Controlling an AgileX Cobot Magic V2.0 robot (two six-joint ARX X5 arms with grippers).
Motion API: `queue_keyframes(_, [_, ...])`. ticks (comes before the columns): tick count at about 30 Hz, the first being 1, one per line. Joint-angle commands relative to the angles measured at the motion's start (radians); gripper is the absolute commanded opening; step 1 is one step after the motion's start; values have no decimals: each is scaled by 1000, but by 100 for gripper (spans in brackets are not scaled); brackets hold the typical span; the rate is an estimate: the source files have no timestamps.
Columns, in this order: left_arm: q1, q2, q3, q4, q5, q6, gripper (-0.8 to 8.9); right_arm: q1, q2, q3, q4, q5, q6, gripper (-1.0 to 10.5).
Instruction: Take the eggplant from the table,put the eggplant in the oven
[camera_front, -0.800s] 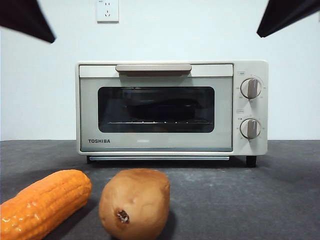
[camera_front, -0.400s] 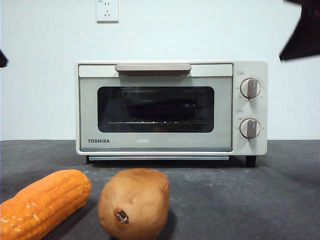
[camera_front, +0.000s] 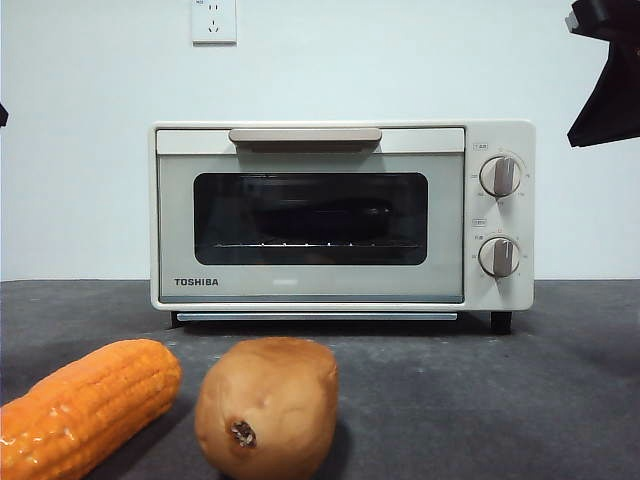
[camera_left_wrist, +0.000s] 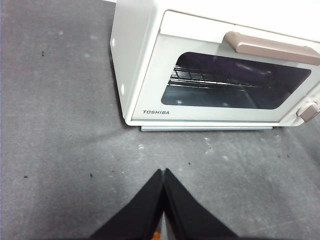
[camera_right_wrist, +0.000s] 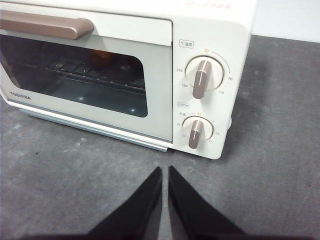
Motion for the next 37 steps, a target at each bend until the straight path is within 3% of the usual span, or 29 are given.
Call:
queue_keyframes(1, [-8, -3, 5, 12, 0, -6, 4, 6, 3, 5, 11, 4, 14, 3])
queue_keyframes(3, [-2, -44, 5, -4, -1, -4, 4, 6, 3, 5, 11, 5, 14, 3])
queue_keyframes(6, [30, -130, 0, -19, -2, 167, 4, 6, 3, 5, 11, 5, 14, 3])
queue_keyframes(8, [75, -201, -15, -6, -2, 232, 4, 6, 3, 5, 12, 5, 14, 3])
queue_keyframes(17, [335, -444, -205, 227, -2, 231, 4, 6, 3, 5, 40, 5, 14, 3])
queue_keyframes(22, [422, -489, -286, 238, -2, 231, 4, 6, 3, 5, 41, 5, 14, 3])
queue_keyframes(37, [459, -489, -465, 268, 0, 231, 4, 6, 3, 5, 40, 4, 14, 3])
